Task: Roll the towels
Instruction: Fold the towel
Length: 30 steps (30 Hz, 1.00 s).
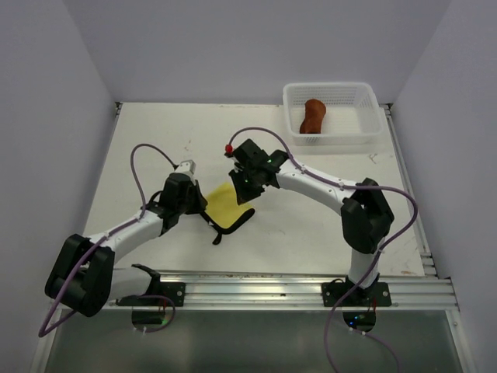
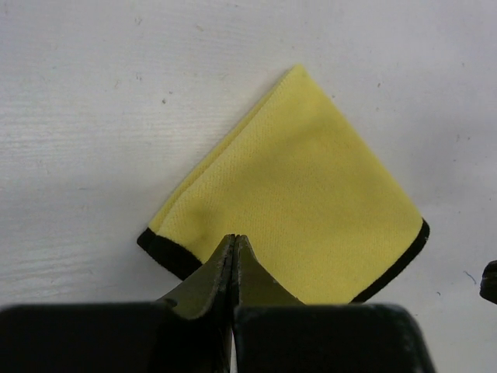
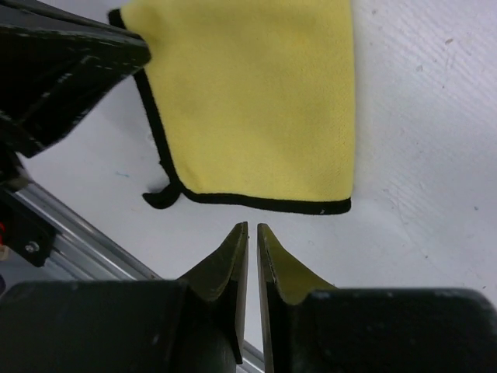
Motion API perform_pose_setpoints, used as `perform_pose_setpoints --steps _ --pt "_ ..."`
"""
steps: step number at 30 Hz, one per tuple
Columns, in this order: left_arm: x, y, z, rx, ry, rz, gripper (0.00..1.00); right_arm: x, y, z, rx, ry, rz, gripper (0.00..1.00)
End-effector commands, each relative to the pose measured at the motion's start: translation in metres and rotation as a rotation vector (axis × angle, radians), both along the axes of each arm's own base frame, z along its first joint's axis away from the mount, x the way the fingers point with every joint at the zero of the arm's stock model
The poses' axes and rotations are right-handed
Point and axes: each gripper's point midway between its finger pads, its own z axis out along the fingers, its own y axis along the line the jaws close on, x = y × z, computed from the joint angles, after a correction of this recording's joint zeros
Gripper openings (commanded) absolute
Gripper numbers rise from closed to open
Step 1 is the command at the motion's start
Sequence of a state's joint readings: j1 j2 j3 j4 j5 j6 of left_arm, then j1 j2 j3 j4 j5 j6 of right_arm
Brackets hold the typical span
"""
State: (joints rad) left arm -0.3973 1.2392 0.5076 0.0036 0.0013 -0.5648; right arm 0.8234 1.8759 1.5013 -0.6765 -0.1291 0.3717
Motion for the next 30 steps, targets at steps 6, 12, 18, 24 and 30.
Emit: perform_pose_setpoints --steps 6,12,18,24,30 --pt "0.028 -0.021 0.039 -0.047 -0.076 -0.035 0.0 -0.006 0.006 0.016 0.059 0.041 0.057 0.14" --pt "0.037 -0.029 0.043 -0.068 -0.079 -0.046 0.0 0.006 0.0 -0.021 0.029 -0.002 0.058 0.14" --pt "0.044 -0.039 0.049 -0.072 -0.085 -0.063 0.0 0.02 -0.015 -0.057 -0.006 -0.03 -0.006 0.12" --pt "0.044 -0.042 0.048 -0.064 -0.078 -0.071 0.0 0.014 -0.03 -0.083 -0.026 0.012 -0.04 0.11" --pt "0.044 -0.053 0.045 -0.08 -0.072 -0.1 0.0 0.01 -0.038 -0.086 -0.028 0.027 -0.052 0.11"
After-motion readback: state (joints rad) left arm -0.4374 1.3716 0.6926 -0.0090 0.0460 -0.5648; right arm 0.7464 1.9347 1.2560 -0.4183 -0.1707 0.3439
